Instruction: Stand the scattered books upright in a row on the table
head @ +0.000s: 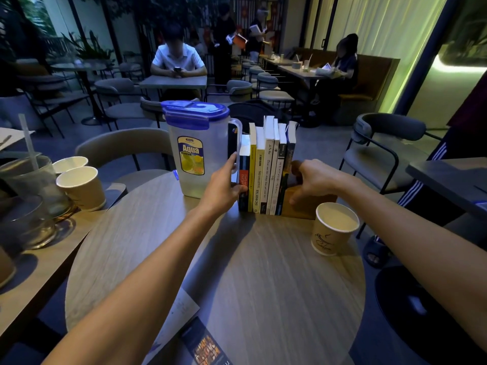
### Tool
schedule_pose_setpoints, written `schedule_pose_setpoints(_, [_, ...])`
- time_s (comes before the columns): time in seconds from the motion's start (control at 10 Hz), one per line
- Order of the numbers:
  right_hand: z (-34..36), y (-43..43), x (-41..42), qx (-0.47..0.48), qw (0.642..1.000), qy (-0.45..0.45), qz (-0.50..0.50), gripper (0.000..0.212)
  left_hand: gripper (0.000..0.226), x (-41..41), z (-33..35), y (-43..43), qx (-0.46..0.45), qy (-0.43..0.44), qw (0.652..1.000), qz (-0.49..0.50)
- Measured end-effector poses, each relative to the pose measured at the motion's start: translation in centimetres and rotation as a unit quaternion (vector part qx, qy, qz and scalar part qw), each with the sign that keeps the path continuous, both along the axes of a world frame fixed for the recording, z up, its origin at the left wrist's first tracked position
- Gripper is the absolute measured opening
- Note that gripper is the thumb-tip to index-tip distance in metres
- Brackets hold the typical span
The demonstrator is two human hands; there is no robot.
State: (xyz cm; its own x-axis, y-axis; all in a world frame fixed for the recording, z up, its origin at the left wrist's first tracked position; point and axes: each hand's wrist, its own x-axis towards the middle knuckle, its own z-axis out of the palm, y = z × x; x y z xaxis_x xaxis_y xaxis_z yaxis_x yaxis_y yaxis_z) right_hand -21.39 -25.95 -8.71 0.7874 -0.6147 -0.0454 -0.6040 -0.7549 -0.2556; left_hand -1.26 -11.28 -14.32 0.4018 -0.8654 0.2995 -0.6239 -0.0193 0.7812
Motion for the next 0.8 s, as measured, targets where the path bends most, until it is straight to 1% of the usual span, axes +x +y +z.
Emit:
schedule_pose_setpoints(0.1, [-0.3,0.1,-0.5,-0.002,1.000,-0.008,-0.005,0.058,0.082,-0.3,0.2,0.2,-0.003,-0.009,1.000,-0.003])
schedule_pose_setpoints(0.2, [-0.4,0.2,-0.6,-0.019,1.000,0.015,-0.004,0.056,0.083,-0.2,0.1,0.3,0.004,-0.014,1.000,0.002])
schedule_pose_setpoints(0.3, [0.2,0.8,-0.5,-0.057,0.997,0.058,0.000,0.057,0.083,-0.2,0.6,0.5,0.024,-0.027,0.999,0.007])
schedule_pose_setpoints(0.4, [0.8,1.2,-0.8,-0.092,0.994,0.066,0.001,0.053,0.080,-0.4,0.9,0.8,0.022,-0.041,0.999,0.007])
schedule_pose_setpoints(0.5, [1.5,1.7,-1.3,-0.105,0.993,0.055,-0.004,0.044,0.076,-0.5,1.1,1.4,0.017,-0.040,0.998,0.038])
schedule_pose_setpoints(0.6, [2.0,2.1,-1.8,-0.106,0.994,0.014,-0.001,0.034,0.062,-0.1,1.5,2.1,-0.016,-0.052,0.997,0.063])
schedule_pose_setpoints(0.7, [3.3,3.1,-2.9,-0.103,0.994,-0.044,0.002,0.029,0.035,-0.7,3.4,3.7,-0.041,-0.040,0.997,0.043])
schedule_pose_setpoints(0.8, [5.4,5.5,-2.8,-0.006,0.978,-0.203,0.037,0.036,0.025,-1.9,6.7,5.3,-0.085,0.062,0.994,-0.035])
